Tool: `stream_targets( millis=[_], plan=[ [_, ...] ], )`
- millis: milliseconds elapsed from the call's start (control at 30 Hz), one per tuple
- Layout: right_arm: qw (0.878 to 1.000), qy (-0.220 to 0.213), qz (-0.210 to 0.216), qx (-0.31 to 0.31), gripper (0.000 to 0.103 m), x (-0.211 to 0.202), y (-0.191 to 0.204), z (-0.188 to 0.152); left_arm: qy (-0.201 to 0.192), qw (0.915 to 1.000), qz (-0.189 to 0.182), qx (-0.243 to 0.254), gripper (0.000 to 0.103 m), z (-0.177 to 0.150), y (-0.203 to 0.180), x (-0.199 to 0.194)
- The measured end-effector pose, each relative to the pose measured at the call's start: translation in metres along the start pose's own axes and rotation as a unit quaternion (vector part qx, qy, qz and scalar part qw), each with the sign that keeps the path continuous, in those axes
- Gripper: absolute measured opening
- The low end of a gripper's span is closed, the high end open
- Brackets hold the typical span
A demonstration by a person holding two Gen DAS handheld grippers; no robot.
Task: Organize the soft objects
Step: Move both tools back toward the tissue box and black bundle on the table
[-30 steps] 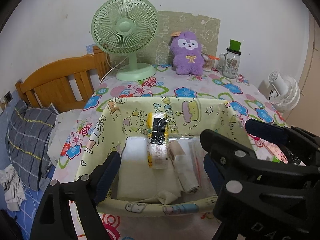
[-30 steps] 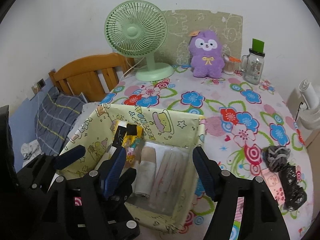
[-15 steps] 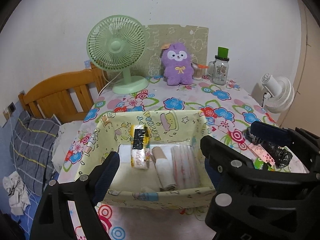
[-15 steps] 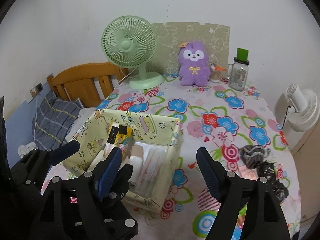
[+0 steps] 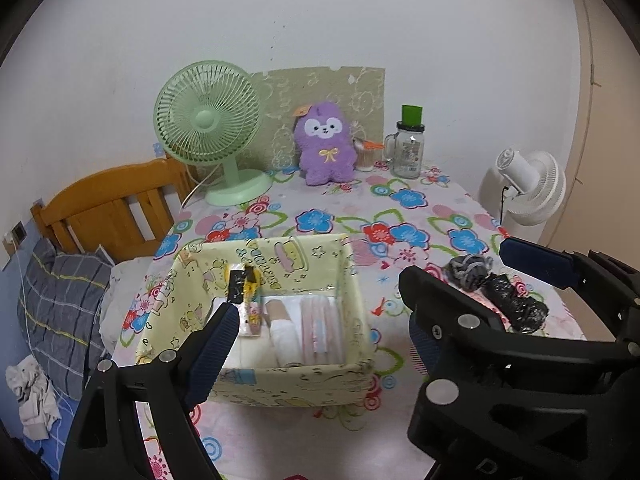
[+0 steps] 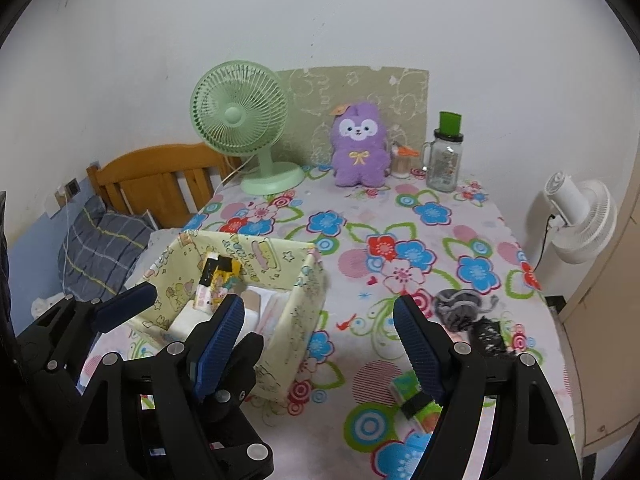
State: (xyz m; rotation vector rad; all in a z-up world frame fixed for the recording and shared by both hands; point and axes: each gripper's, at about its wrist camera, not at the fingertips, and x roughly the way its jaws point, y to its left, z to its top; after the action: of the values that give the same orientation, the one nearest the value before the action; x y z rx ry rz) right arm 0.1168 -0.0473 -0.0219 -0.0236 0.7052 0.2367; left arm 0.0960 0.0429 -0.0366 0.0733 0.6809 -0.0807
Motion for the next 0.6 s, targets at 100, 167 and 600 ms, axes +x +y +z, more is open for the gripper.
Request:
stream_targets(
  millis=[100, 167, 600],
  plan=[
    [1.0, -0.008, -0.005, 0.002, 0.081, -0.01, -0.006, -0.001, -0.005, 1.0, -0.004, 0.003, 0.089, 0.001, -0.007, -0.006],
    [1.0, -0.014, -0.011, 0.005, 0.084, -0.017, -0.011, -0.002, -0.009, 0.9999, -0.007, 0.006, 0.089, 0.001, -0.012, -0.01],
    [0.999, -0.03, -0.032, 0.015, 0.089, -0.043, -0.04, -0.012, -0.024, 0.9995, -0.016, 0.017, 0.095, 0.001, -0.044, -0.025]
  ],
)
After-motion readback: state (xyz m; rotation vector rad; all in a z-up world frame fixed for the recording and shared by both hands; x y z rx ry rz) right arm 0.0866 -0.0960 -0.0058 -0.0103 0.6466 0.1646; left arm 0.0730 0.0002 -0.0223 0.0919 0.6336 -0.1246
